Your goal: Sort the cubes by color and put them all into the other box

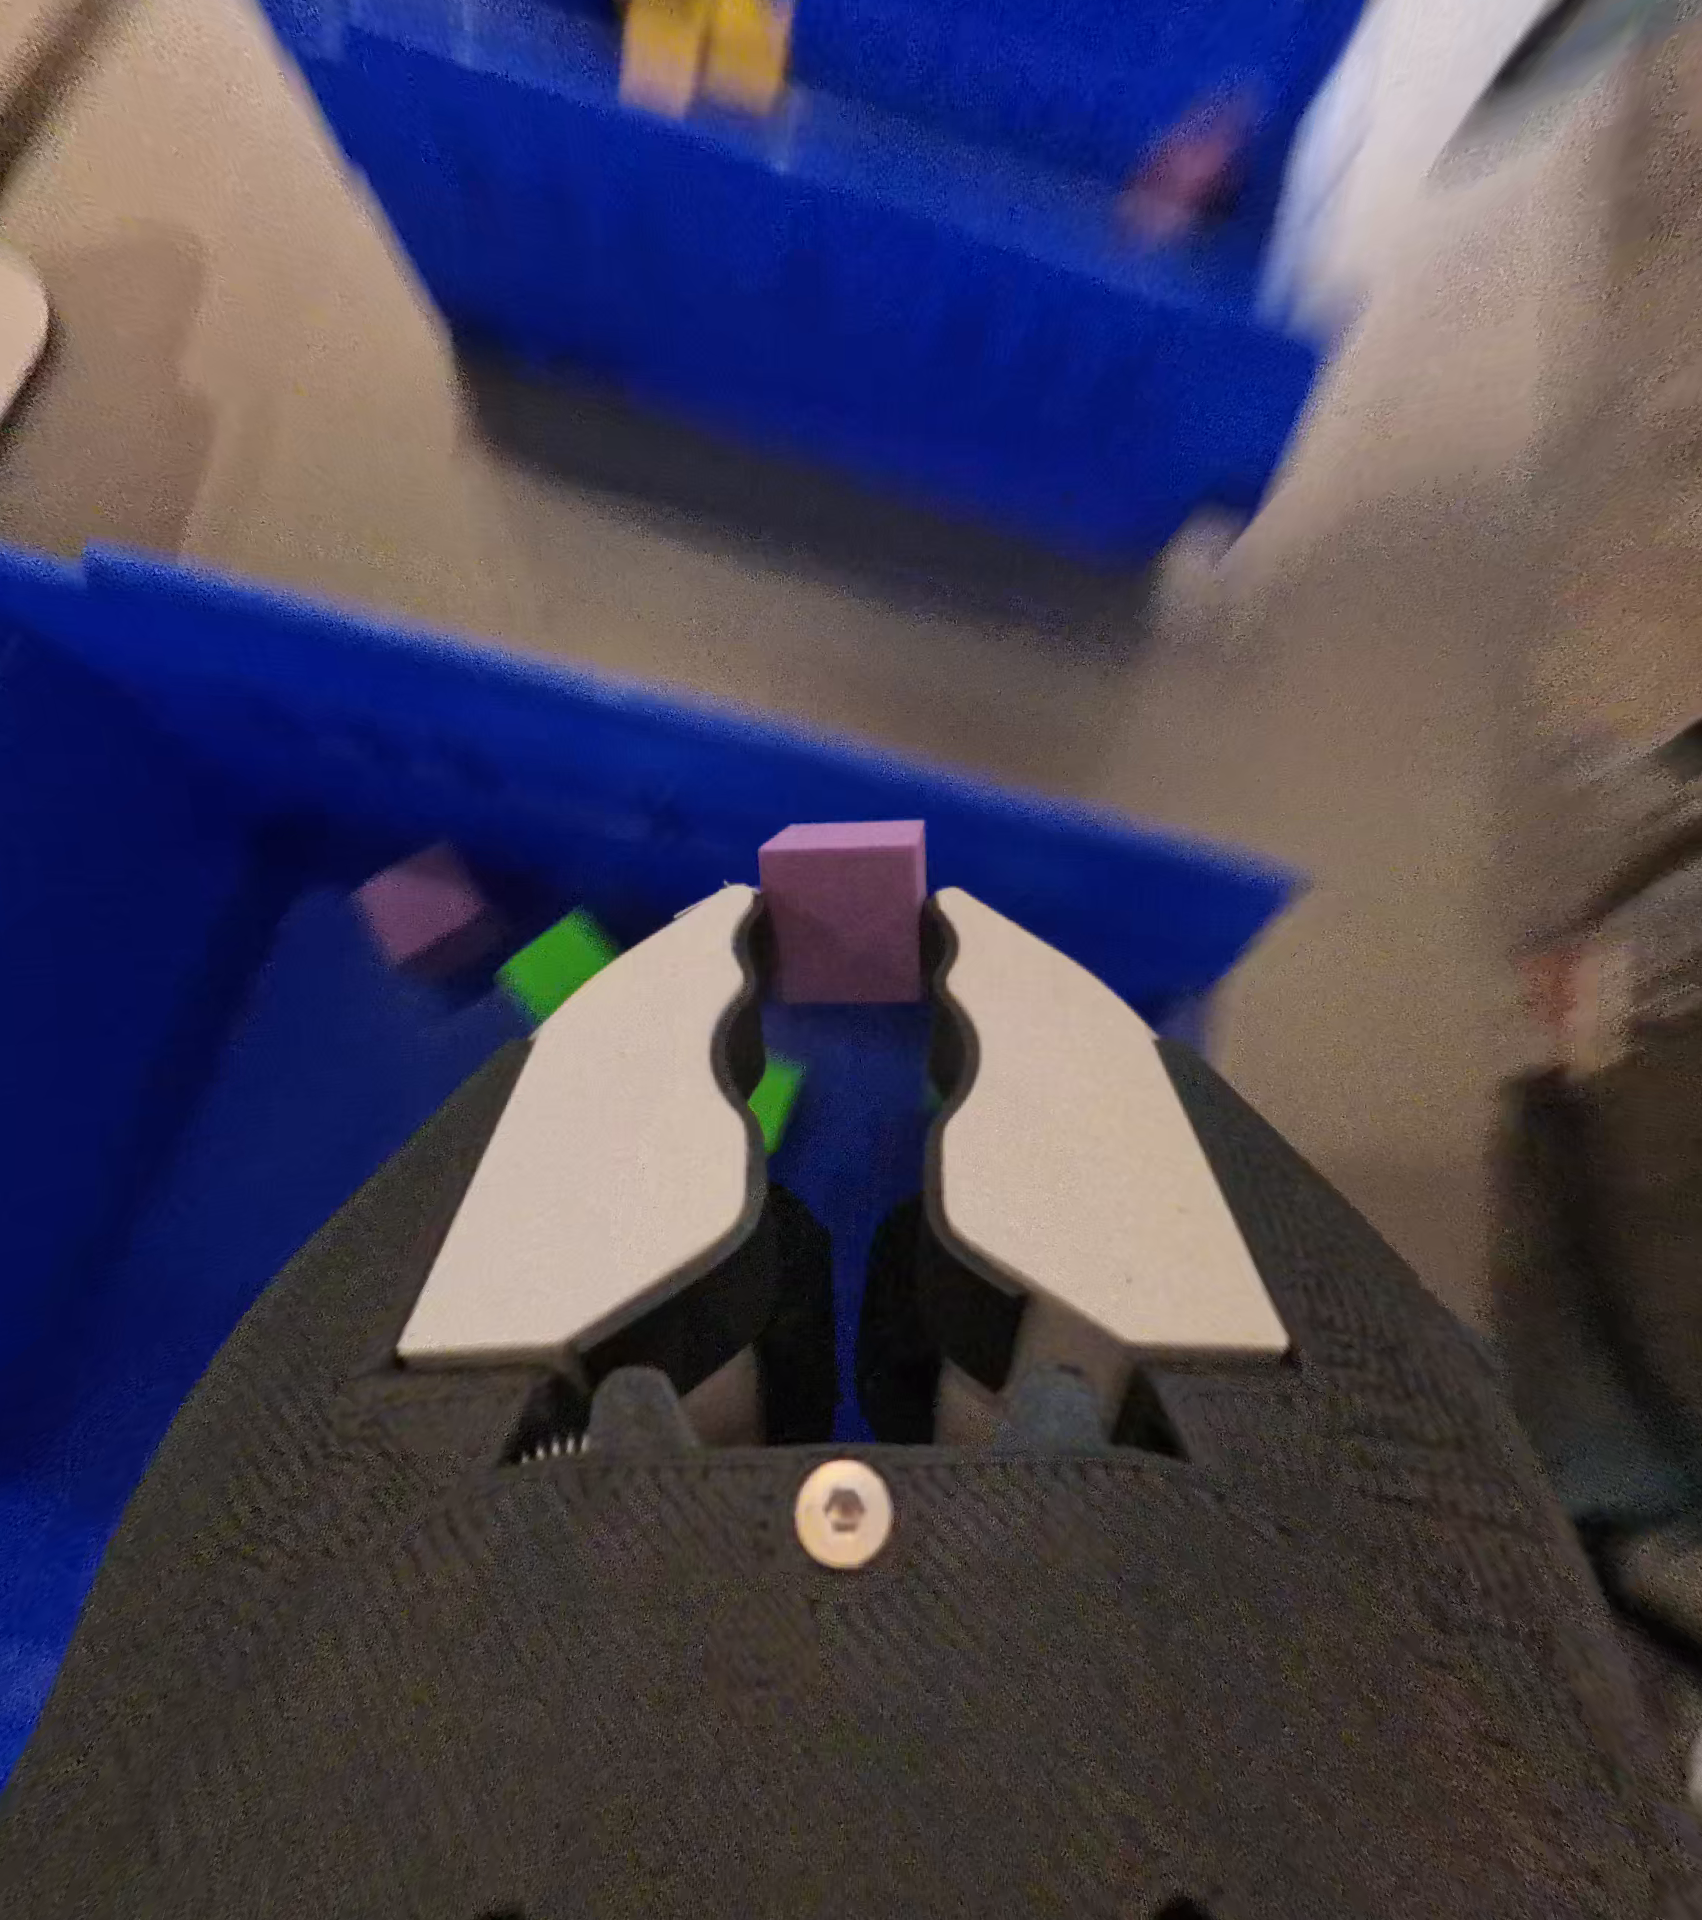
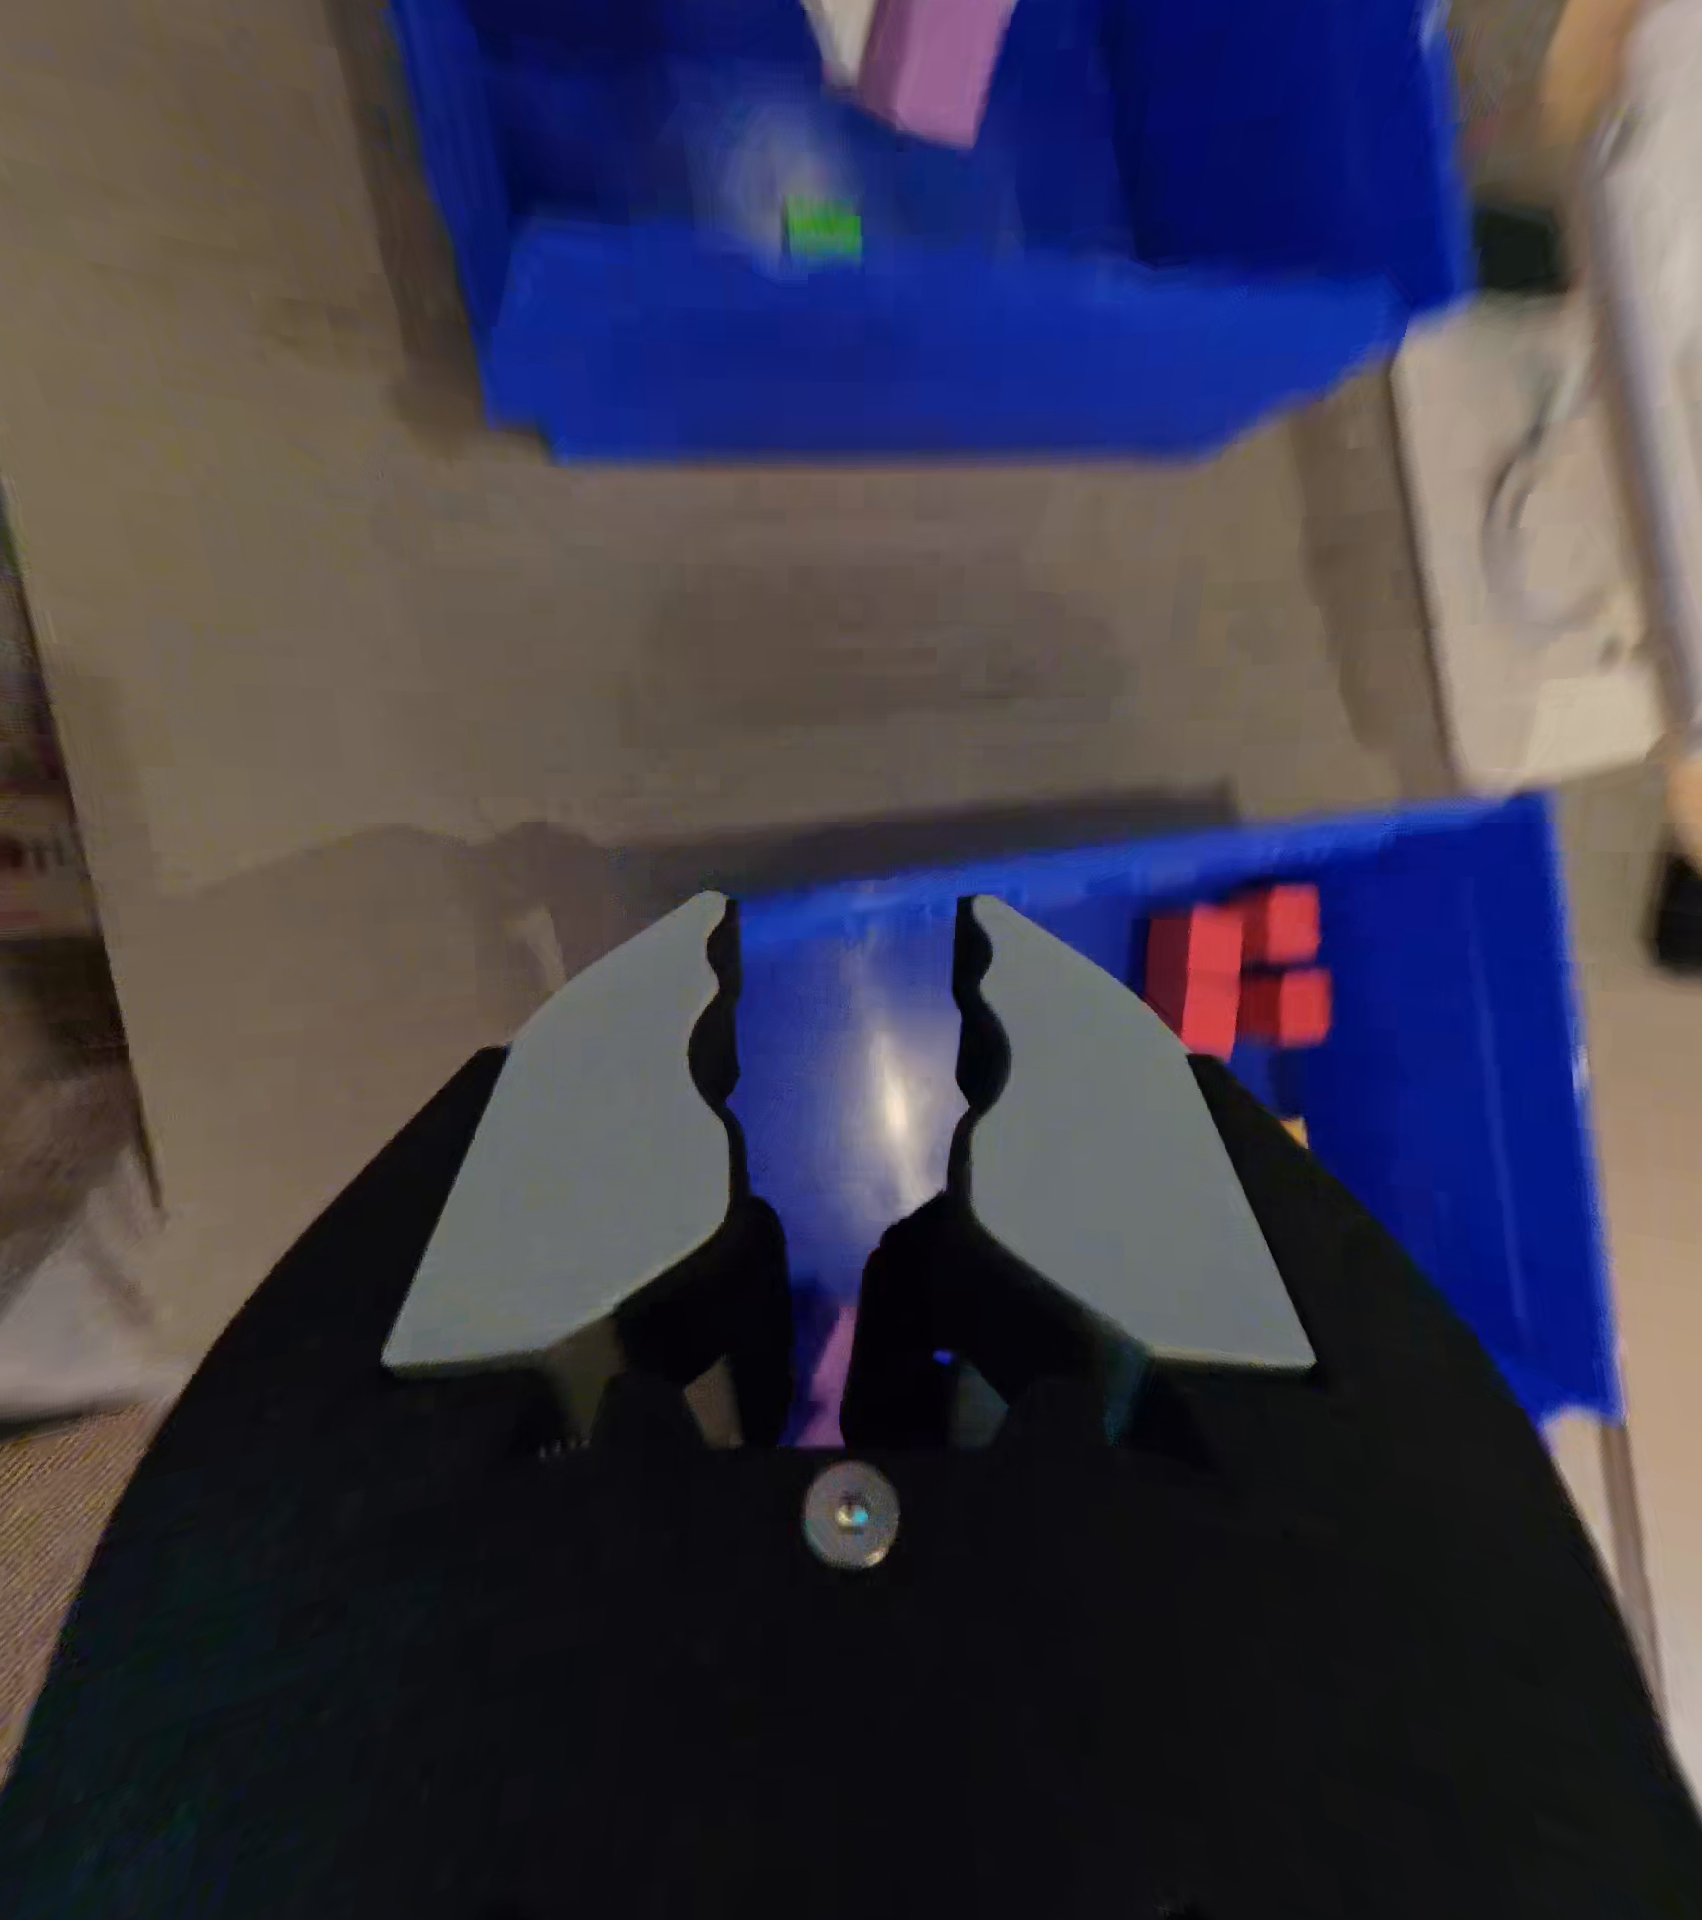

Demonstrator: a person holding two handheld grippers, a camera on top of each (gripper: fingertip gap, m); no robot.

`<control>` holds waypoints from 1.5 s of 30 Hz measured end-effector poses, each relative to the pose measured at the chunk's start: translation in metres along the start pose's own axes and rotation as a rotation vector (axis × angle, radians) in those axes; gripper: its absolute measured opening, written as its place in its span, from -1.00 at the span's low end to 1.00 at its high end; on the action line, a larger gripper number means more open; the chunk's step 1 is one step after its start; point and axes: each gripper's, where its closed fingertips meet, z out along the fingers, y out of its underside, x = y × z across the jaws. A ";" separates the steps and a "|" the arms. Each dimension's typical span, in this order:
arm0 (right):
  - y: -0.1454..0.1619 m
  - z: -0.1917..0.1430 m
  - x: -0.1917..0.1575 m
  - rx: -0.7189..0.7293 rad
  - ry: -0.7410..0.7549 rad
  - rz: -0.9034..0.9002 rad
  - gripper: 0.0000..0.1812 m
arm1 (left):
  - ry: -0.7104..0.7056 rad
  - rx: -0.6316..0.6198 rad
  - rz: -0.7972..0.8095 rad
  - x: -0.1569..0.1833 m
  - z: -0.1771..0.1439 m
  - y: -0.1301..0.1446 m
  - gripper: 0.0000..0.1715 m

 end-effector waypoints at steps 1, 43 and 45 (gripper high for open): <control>-0.019 0.001 -0.002 0.083 0.027 -0.028 -0.54 | 0.110 0.158 -0.080 0.018 -0.012 -0.021 -0.67; 0.208 0.025 0.038 -0.924 -0.286 0.097 -0.68 | 0.405 0.959 -0.459 0.096 -0.144 -0.083 -0.61; 0.213 0.026 0.035 -0.929 -0.307 0.099 -0.67 | 0.404 0.963 -0.459 0.094 -0.145 -0.083 -0.61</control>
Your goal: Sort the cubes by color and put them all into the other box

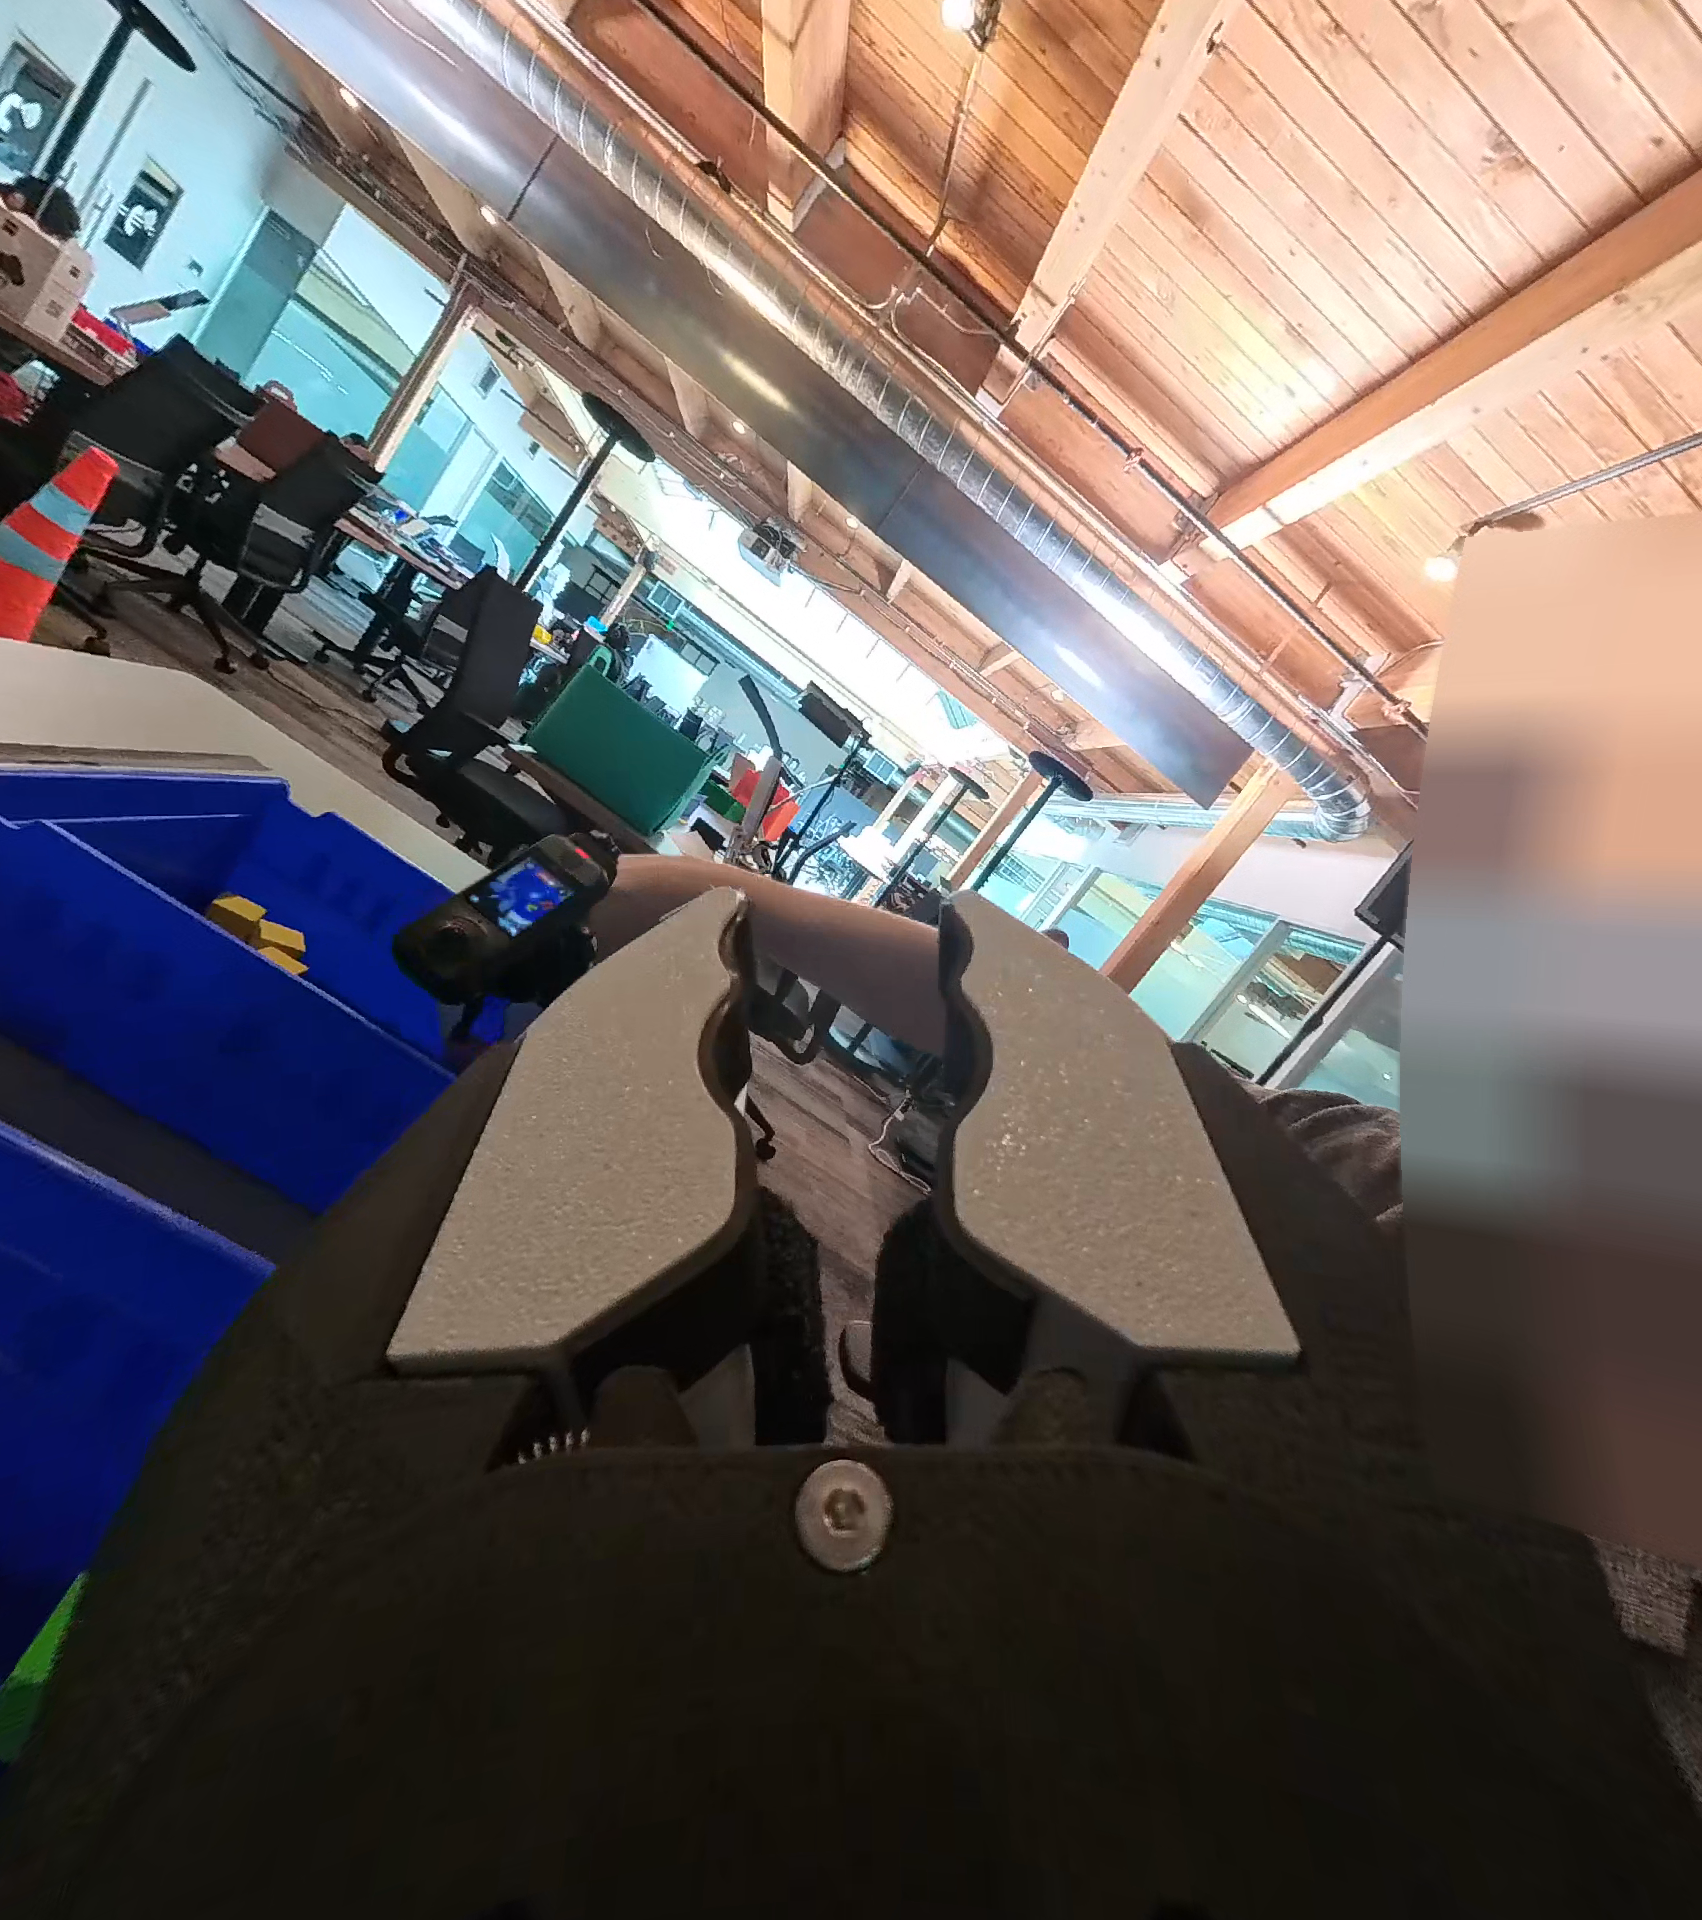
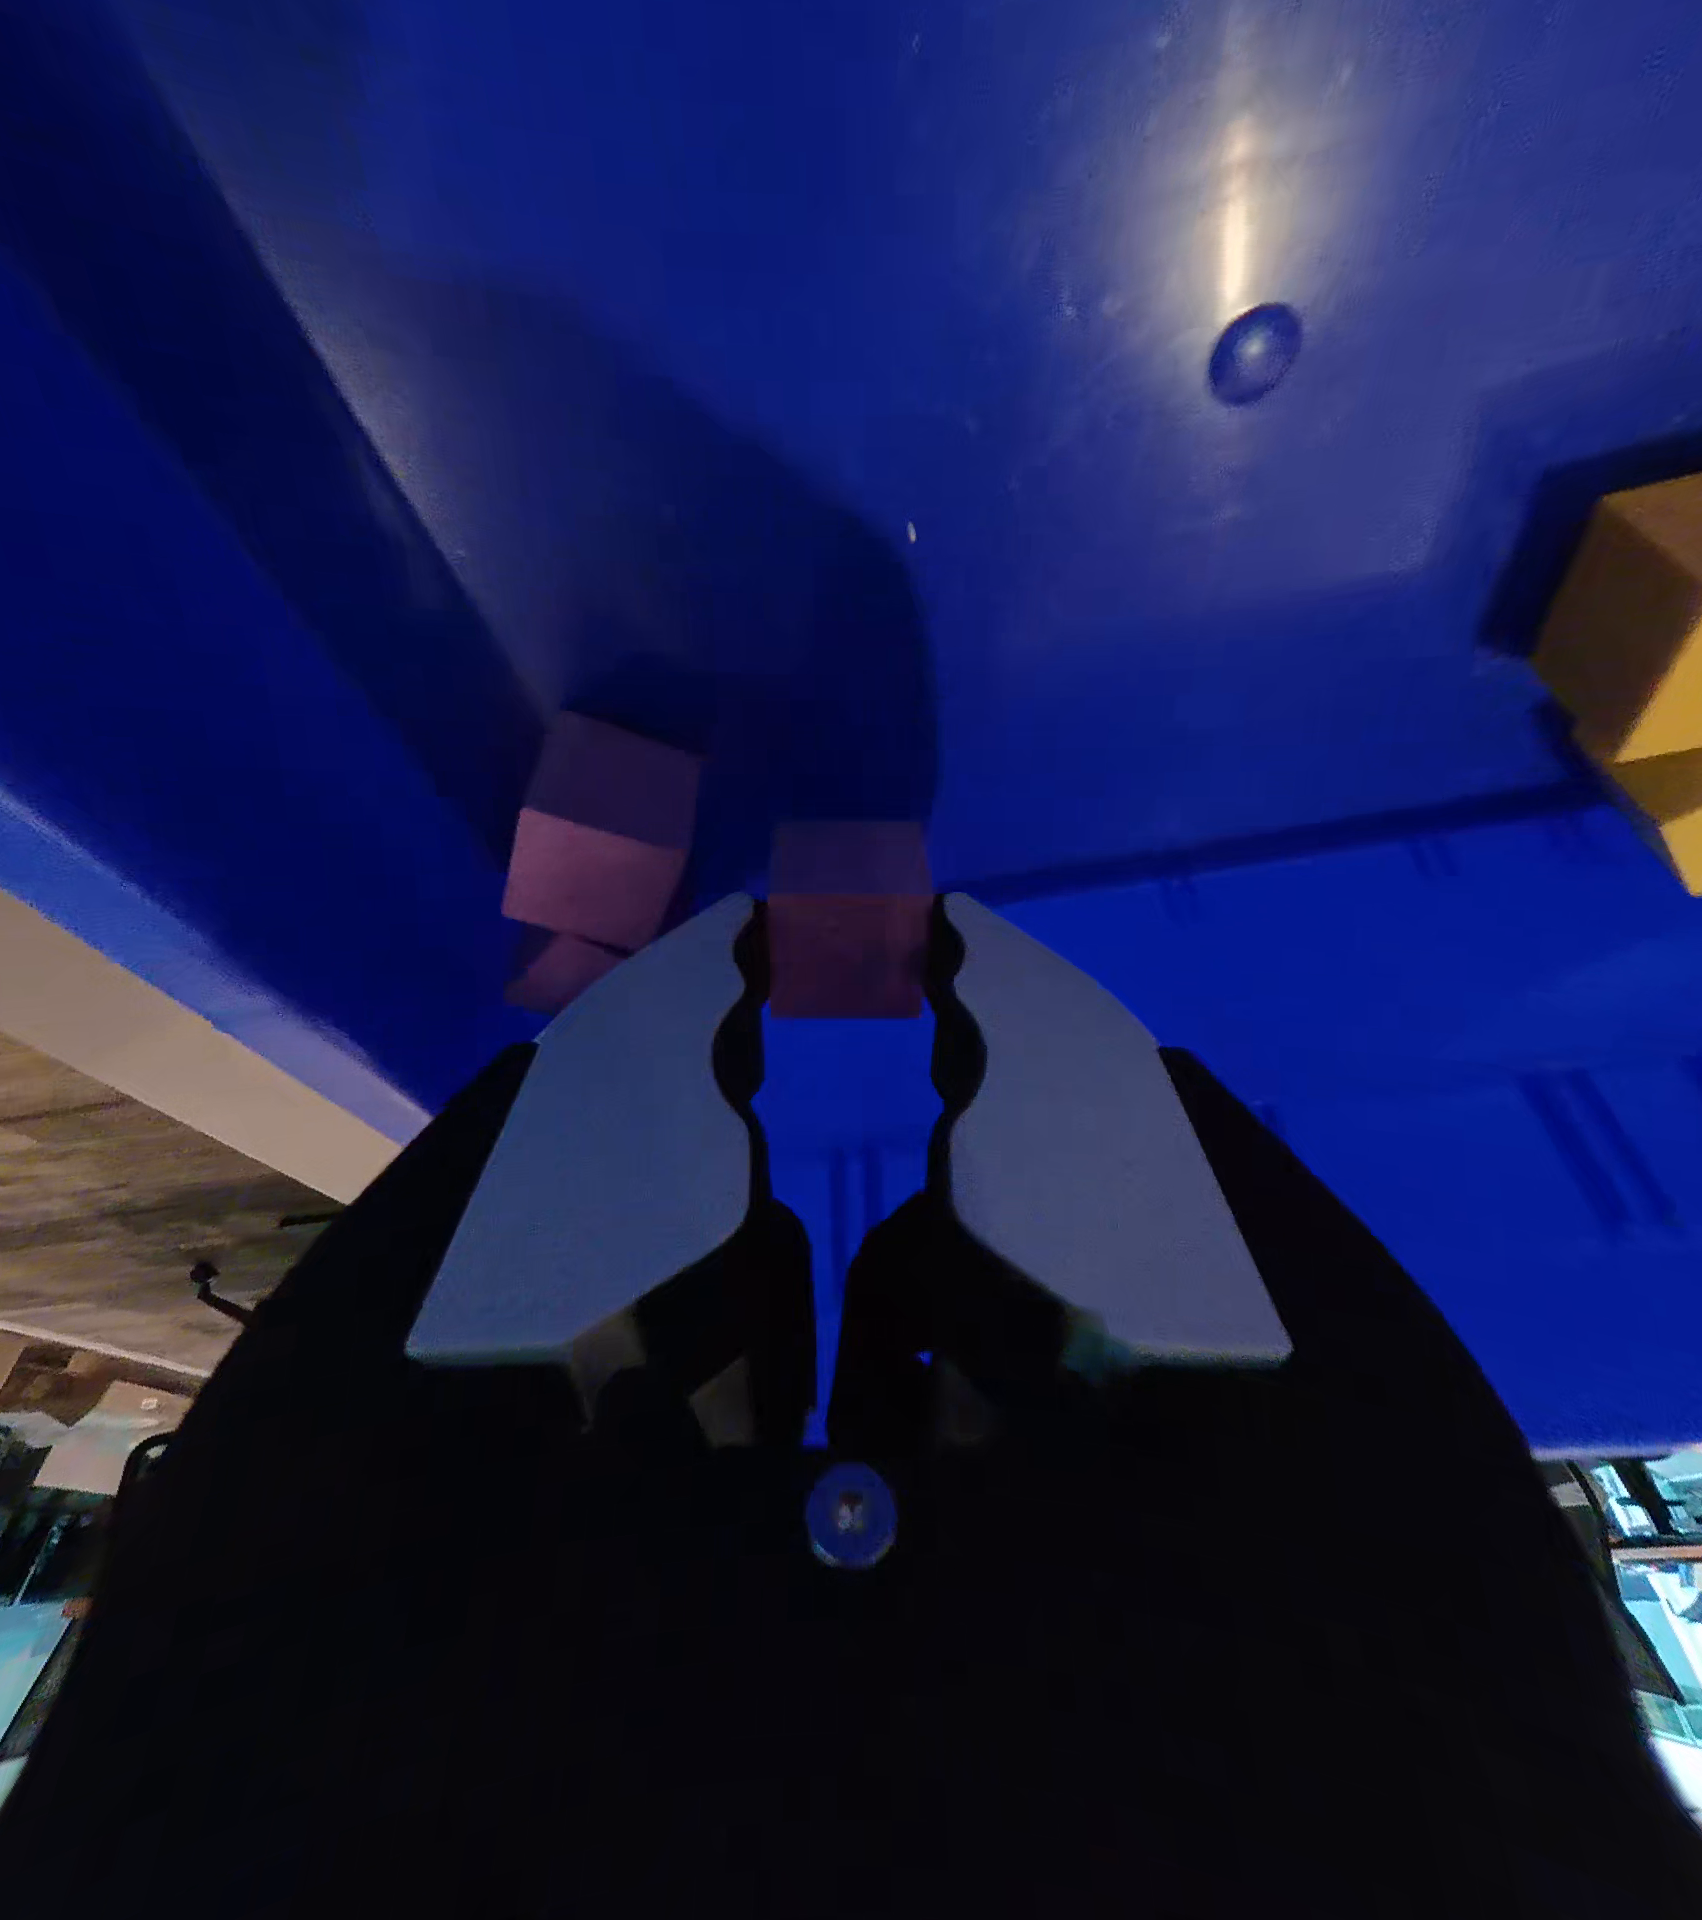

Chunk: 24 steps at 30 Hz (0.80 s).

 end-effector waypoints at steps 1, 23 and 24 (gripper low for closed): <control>0.001 0.002 -0.001 -0.006 -0.008 -0.002 -0.67 | 0.005 0.003 -0.001 0.000 0.000 -0.001 -0.61; -0.039 -0.140 -0.003 0.486 0.335 -0.036 -0.63 | -0.872 -0.726 0.288 -0.202 -0.027 0.039 -0.43; -0.042 -0.145 -0.006 0.506 0.349 -0.042 -0.62 | -0.933 -0.789 0.313 -0.220 -0.029 0.040 -0.36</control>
